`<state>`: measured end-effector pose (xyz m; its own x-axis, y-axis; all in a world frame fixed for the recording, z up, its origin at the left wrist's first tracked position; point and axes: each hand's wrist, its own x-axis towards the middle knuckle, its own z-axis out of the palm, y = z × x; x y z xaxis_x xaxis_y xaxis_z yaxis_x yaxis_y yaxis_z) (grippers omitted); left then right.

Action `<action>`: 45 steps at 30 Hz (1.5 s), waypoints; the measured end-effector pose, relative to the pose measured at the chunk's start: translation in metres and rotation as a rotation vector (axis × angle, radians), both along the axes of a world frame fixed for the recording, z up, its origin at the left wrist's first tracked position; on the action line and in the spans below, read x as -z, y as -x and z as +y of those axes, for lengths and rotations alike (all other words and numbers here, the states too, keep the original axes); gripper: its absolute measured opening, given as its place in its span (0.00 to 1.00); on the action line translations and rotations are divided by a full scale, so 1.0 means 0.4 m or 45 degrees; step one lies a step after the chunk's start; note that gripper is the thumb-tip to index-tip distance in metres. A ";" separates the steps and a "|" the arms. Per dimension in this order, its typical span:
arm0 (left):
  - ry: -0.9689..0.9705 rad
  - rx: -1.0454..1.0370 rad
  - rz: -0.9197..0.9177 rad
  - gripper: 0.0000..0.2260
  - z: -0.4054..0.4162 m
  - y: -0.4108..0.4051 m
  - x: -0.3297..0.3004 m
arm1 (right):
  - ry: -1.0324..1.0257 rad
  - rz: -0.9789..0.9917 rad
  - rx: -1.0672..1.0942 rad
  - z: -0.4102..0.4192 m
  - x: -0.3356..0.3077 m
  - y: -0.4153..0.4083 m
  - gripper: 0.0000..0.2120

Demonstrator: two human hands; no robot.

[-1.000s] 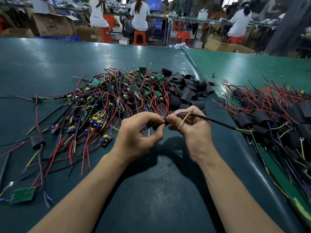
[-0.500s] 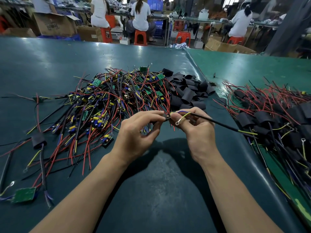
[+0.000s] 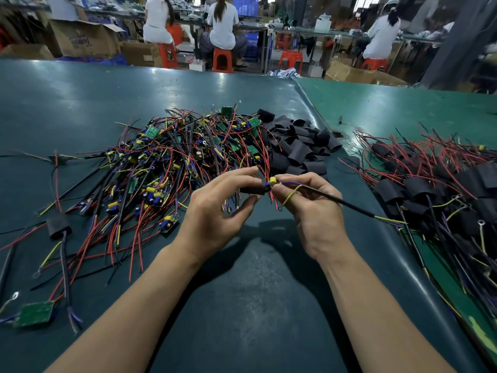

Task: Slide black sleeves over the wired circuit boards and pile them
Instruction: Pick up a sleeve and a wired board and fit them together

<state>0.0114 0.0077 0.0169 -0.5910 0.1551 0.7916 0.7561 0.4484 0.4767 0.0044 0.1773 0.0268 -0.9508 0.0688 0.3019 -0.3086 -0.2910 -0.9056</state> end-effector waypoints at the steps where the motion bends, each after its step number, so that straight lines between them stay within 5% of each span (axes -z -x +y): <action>1: -0.014 -0.008 -0.029 0.11 -0.003 0.001 -0.001 | 0.053 -0.027 -0.018 0.001 -0.002 0.000 0.13; 21: -0.007 -0.056 -0.043 0.05 -0.011 0.001 0.003 | -0.149 0.024 0.066 -0.010 -0.007 -0.011 0.11; 31: -0.109 0.028 -0.109 0.07 -0.002 0.000 0.002 | 0.262 -0.299 -0.168 -0.013 -0.013 -0.013 0.07; 45: -0.261 0.065 -0.419 0.08 -0.011 -0.003 -0.004 | 0.215 -0.308 -0.173 0.003 -0.015 -0.005 0.07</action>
